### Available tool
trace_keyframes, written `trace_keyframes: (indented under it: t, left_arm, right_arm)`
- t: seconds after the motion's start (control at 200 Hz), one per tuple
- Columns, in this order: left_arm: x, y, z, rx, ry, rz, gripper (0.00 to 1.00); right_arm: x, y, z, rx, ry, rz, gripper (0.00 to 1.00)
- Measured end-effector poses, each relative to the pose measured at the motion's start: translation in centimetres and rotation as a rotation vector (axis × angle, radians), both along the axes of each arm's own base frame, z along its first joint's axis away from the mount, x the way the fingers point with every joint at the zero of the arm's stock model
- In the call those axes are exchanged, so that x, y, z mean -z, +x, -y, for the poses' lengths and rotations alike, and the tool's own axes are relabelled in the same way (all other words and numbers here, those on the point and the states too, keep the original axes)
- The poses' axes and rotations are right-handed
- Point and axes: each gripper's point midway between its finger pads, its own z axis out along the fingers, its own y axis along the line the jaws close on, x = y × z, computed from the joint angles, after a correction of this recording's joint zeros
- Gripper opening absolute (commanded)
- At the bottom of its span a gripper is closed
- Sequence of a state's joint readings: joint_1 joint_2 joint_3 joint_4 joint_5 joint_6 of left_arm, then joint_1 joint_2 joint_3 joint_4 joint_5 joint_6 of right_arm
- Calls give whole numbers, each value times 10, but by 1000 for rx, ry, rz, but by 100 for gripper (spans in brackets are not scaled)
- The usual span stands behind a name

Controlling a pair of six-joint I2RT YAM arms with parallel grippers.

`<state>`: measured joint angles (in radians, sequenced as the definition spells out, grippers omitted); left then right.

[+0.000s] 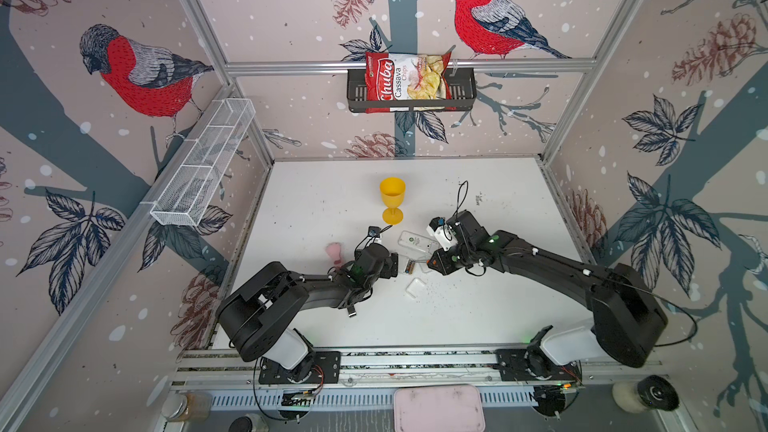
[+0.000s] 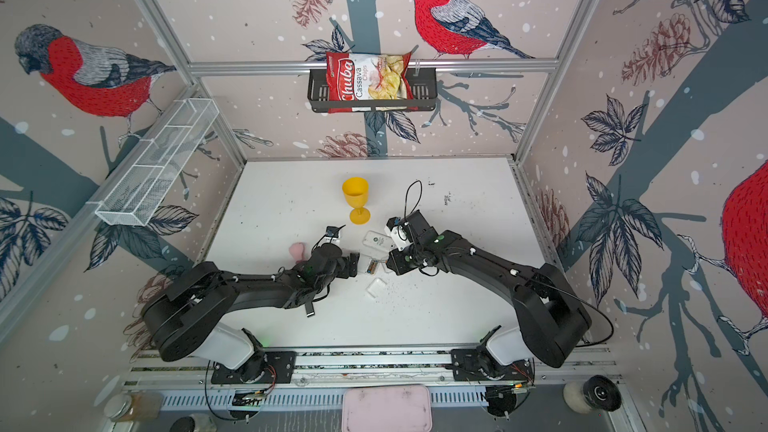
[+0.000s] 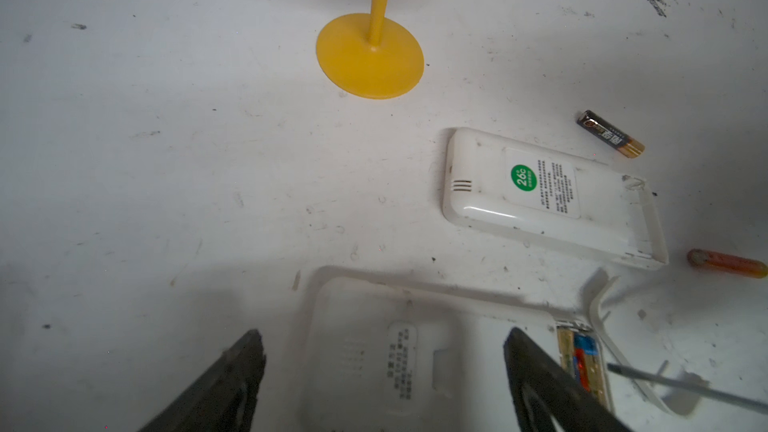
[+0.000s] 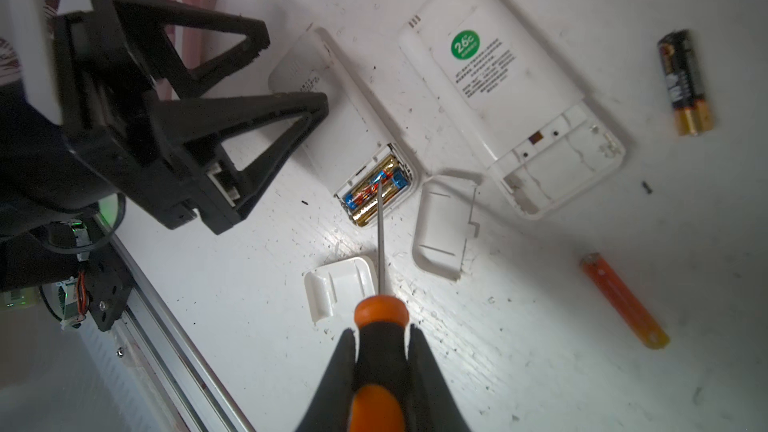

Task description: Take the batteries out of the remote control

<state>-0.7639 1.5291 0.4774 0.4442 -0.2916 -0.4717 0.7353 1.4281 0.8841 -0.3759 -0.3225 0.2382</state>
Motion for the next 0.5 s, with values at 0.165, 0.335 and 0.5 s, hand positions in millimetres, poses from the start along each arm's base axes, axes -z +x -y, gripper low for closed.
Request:
trace_keyframes:
  t: [0.165,0.335,0.5]
  left_arm:
    - [3,0,1,1,-5,-3,87]
    - [14,-3,4,6,-15,-39,86]
    - [15,0,9,11,-38,-28,85]
  right_arm:
    - [-1,-2,3,-1,2,5,0]
    - [11,-10,9,-5,-24,-23,0]
    - [11,-11,8,-6,-24,-23,0]
